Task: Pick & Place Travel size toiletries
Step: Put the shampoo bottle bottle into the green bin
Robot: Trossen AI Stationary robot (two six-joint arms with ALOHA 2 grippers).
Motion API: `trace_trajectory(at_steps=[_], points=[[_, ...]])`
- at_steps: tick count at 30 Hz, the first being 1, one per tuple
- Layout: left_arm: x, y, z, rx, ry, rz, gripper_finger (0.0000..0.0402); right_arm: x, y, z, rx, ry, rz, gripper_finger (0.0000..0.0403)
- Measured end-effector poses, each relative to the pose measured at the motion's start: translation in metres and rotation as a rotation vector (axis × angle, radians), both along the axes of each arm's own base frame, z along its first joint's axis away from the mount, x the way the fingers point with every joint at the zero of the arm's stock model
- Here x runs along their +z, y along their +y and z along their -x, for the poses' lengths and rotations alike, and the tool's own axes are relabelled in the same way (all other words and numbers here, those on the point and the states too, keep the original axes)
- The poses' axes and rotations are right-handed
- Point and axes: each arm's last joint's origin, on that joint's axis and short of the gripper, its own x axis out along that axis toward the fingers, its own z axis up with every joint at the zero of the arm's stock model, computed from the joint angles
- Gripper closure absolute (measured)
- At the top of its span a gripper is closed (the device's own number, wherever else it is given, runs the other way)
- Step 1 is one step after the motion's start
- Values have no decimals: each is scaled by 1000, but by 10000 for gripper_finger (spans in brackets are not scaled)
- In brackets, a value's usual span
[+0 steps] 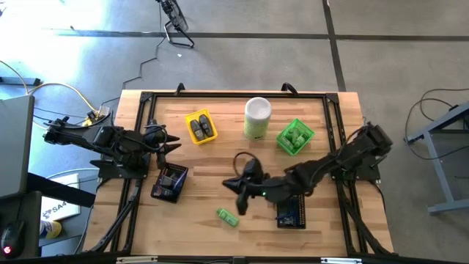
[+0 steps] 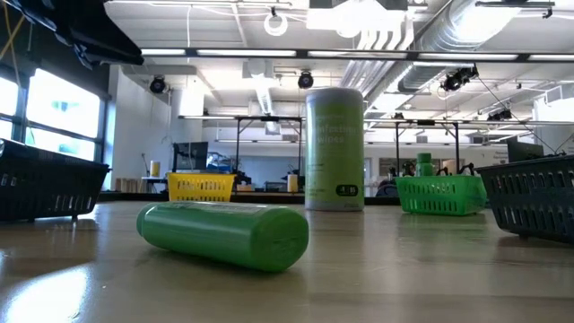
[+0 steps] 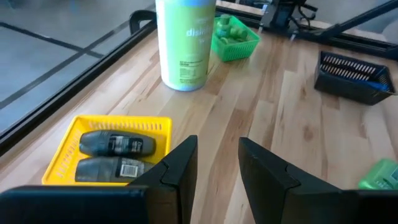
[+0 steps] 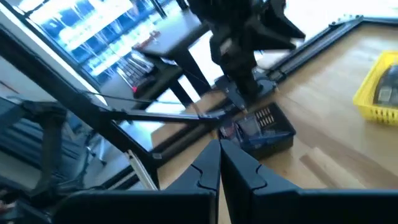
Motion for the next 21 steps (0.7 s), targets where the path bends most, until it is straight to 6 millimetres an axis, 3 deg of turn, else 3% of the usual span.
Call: trace_trajectory(at_steps=[11,16,21], points=[[1,-1,-1,-28,-9,-1,288,-21,35,-58,85,298,-103,400],[0,-1,0,-28,7,-6,288,-50,46,-76,154,417,-134,400],[0,-1,0,-29,10,-7,288,-93,53,-84,170,573,-212,400]])
